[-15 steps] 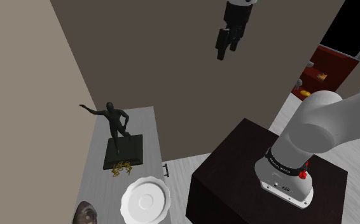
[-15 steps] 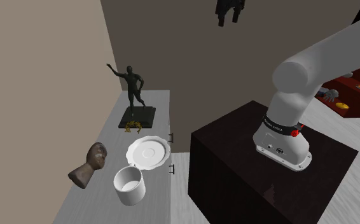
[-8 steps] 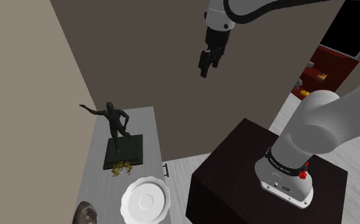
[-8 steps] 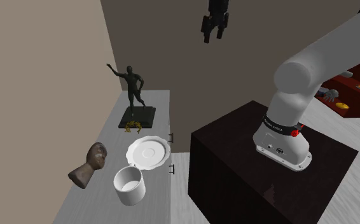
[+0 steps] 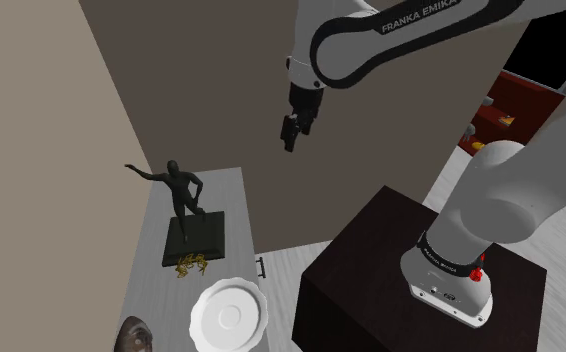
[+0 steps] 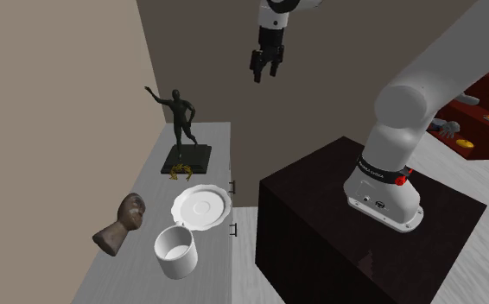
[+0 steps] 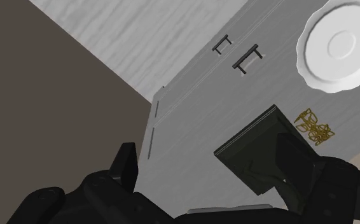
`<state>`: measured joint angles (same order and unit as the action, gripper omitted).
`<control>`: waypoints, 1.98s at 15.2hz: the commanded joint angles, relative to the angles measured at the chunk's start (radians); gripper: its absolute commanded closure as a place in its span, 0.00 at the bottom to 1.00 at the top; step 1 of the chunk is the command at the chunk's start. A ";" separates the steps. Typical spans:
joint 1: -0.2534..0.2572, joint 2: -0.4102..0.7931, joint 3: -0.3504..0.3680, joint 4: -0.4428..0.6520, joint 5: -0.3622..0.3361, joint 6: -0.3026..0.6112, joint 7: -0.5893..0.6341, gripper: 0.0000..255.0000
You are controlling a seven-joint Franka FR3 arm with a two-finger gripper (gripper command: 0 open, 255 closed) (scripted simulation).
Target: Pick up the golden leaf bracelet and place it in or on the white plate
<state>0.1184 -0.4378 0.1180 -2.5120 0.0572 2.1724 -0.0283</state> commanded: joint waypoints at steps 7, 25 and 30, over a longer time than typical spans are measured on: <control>0.057 0.251 0.054 0.032 0.040 0.240 -0.010 0.00; 0.203 0.879 0.129 0.364 -0.034 0.582 0.023 0.00; 0.263 1.047 0.128 0.511 -0.064 0.617 0.027 0.00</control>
<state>0.3672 0.5820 0.2450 -2.0314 -0.0013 2.7887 -0.0049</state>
